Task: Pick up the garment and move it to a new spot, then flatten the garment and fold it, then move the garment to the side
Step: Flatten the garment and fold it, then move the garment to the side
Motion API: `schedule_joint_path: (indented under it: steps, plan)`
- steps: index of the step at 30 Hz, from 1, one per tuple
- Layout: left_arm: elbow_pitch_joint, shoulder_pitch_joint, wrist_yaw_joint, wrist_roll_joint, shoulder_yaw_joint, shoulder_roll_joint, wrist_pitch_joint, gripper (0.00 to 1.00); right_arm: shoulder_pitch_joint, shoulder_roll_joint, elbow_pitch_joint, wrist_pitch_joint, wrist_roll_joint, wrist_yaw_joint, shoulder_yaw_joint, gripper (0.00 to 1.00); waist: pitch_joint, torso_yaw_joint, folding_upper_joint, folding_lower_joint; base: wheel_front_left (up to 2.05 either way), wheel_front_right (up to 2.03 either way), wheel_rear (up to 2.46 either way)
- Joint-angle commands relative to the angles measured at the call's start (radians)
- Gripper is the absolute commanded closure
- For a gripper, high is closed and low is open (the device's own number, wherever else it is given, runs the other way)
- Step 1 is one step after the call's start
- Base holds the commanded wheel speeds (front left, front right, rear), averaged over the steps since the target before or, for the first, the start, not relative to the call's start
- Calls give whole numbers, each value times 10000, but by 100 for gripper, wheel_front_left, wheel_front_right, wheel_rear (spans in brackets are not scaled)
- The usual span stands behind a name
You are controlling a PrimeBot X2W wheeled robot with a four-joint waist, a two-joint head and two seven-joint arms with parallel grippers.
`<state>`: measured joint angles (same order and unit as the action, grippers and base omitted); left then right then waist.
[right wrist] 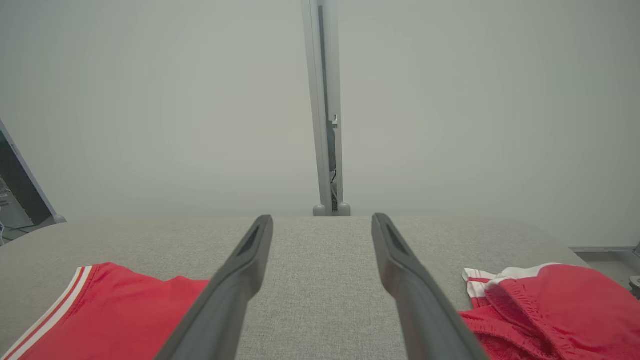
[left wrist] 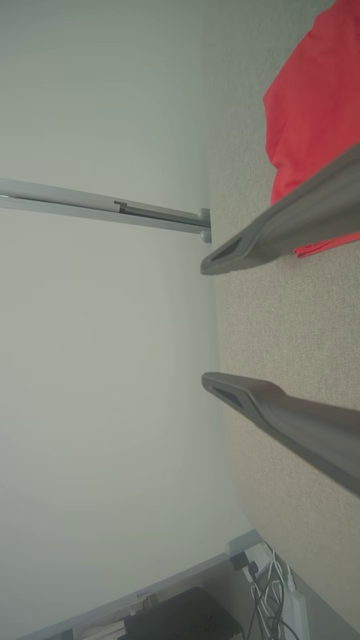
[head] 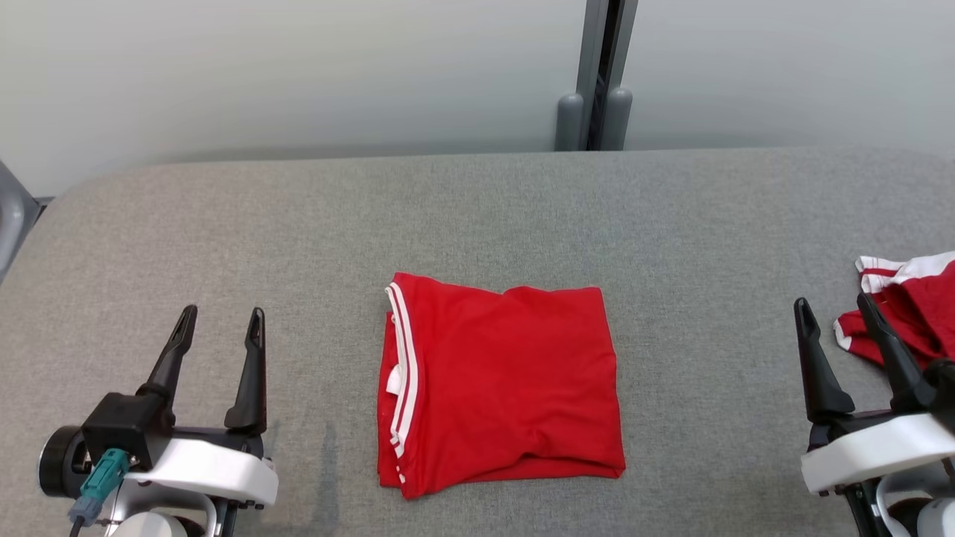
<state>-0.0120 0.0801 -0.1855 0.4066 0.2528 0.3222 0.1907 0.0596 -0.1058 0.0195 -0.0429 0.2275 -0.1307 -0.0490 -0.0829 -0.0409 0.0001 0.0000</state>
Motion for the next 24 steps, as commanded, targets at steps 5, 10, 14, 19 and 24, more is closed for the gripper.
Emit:
schedule_joint_path:
  steps: [5,10,14,19,24]
  plan:
    - [-4,-351,-81,18,19,195,-154,0,-467,-18,135,209,-185,-1,-173,0,454,-41,-1,0,0,0,0]
    - [88,-527,-112,-8,70,330,-299,0,-747,59,237,353,-288,-1,-245,0,560,-41,-1,0,0,0,0]
    - [160,-502,-170,-15,61,395,-393,0,-839,134,307,484,-342,-1,-254,0,534,-16,-1,0,0,0,0]
    - [193,-455,-207,-15,100,436,-449,0,-769,179,400,545,-358,-1,-269,0,490,-25,-1,0,0,0,0]
    - [198,-440,-222,25,116,453,-423,0,-746,204,438,585,-372,-1,-291,0,505,-32,-1,0,0,0,0]
